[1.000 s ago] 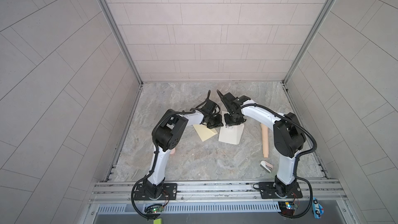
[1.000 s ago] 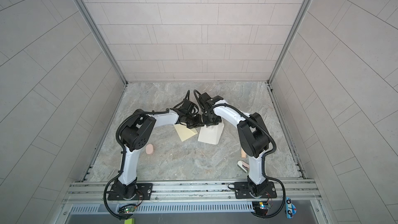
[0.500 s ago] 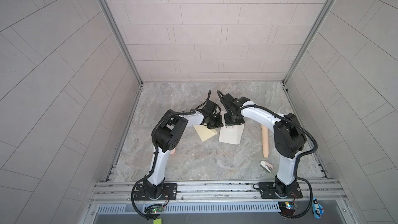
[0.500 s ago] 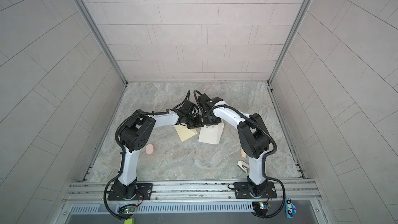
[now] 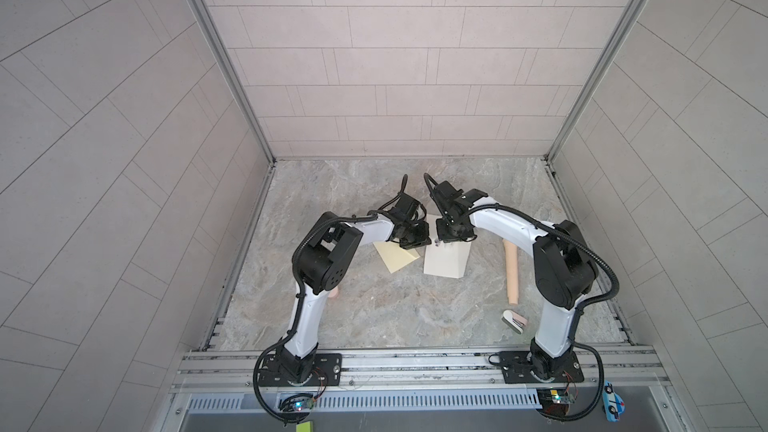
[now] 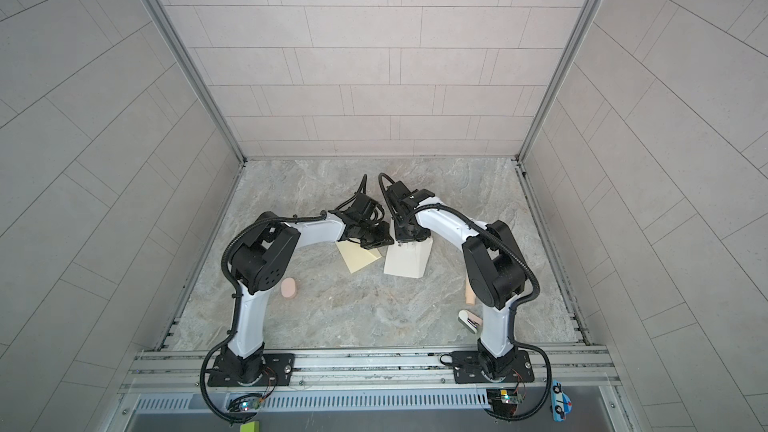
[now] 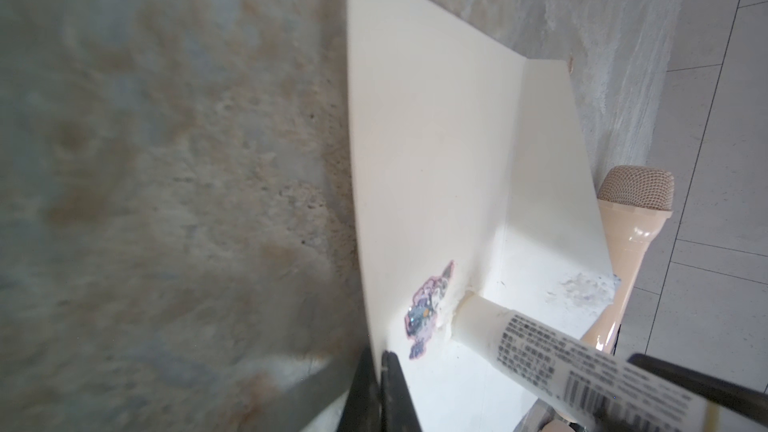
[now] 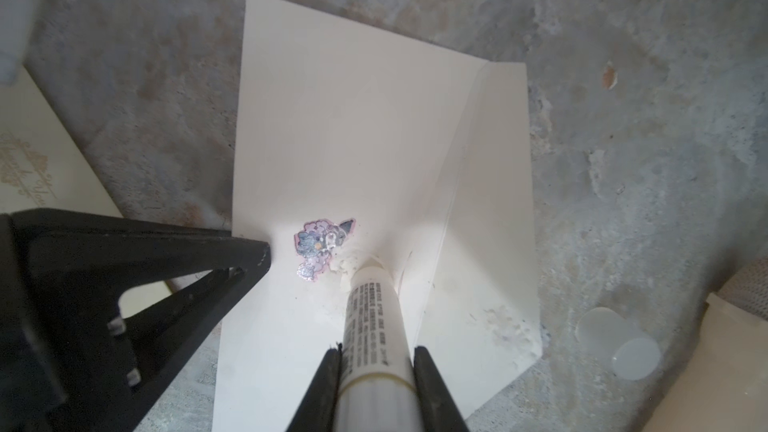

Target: Place the letter into the envelope and seal it

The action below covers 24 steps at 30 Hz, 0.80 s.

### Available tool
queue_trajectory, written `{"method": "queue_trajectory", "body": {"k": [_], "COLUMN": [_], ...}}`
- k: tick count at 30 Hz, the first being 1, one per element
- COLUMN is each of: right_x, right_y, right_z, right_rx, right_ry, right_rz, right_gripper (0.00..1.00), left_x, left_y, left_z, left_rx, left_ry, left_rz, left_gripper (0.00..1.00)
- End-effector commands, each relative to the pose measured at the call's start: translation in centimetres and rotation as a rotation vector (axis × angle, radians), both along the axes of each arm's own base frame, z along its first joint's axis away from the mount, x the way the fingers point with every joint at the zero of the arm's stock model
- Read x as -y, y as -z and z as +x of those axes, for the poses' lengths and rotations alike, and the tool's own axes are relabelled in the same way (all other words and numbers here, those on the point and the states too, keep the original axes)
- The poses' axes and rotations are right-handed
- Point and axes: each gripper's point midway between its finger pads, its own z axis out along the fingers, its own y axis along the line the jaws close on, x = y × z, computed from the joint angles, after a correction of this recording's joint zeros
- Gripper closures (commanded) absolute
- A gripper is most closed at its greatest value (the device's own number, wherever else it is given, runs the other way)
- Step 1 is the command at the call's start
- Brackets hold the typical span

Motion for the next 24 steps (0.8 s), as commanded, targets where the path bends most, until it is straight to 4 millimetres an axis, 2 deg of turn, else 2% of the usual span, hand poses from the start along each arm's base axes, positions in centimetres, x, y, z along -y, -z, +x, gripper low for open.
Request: {"method": "queue_trajectory", "body": {"k": [1, 5, 8, 21, 24], "right_x": [0.2, -1.2, -1.2, -2.5, -2.1], "right_y": [0.0, -2.8, -3.1, 0.1, 1.2], "right_z": [-0.5, 0.0, 0.0, 0.2, 0.1], "right_rx": [0.007, 0.037, -0.001, -0.094, -0.112], "right_ry": [-0.013, -0.024, -0.027, -0.033, -0.026], "right_rz": [0.059, 0.146, 0.126, 0.134, 0.104], "right_gripper": [1.00, 1.00, 1.00, 1.00, 1.00], "left_x": [-1.4, -1.3, -1.2, -1.2, -1.1], "left_y": [1.0, 1.1, 1.0, 0.9, 0.8], "left_z": [-1.2, -1.3, -1.3, -1.3, -1.4], "left_rx": [-0.034, -0.036, -0.036, -0.030, -0.028], "left_ry": [-0.001, 0.005, 0.006, 0.007, 0.011], "left_rz": [0.066, 0.065, 0.064, 0.066, 0.063], "left_gripper": [1.00, 1.00, 1.00, 1.00, 1.00]}}
